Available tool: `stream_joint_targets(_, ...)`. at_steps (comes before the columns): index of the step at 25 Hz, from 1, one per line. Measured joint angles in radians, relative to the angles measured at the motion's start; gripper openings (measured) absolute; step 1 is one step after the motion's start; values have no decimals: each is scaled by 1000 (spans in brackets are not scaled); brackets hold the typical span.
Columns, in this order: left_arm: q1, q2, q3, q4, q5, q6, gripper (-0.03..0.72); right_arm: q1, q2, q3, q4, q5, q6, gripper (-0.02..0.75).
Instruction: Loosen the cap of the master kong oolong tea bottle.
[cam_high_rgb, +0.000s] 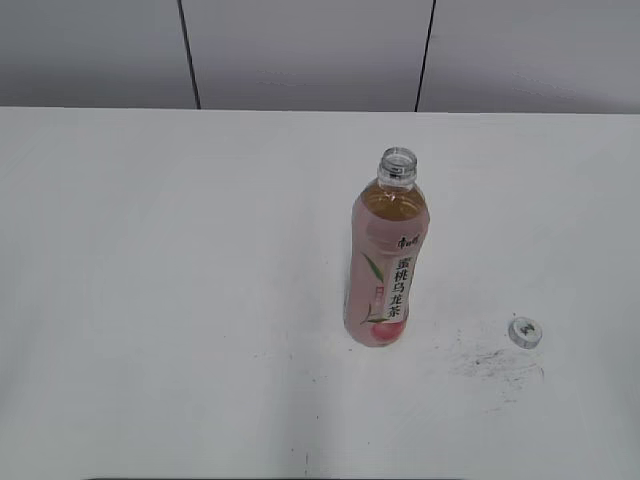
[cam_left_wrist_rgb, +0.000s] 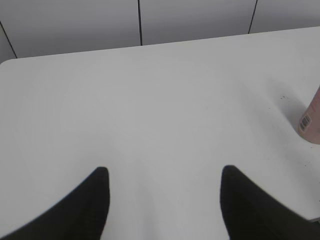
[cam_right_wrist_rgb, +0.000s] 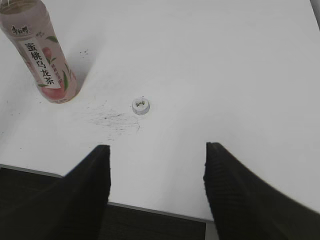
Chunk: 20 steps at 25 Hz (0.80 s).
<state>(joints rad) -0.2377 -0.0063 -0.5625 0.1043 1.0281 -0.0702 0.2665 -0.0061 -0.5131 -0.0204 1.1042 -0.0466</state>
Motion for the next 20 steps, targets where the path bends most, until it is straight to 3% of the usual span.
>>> stream_joint_targets(9, 3, 0, 0, 0, -1, 0, 424, 0, 0, 0, 0, 0, 0, 448)
stream_joint_targets(16, 181, 0, 0, 0, -2, 0, 424, -110, 0, 0, 0, -2, 0, 448)
stream_joint_targets(20, 221, 0, 0, 0, -2, 0, 424, -122, 0, 0, 1, -3, 0, 448)
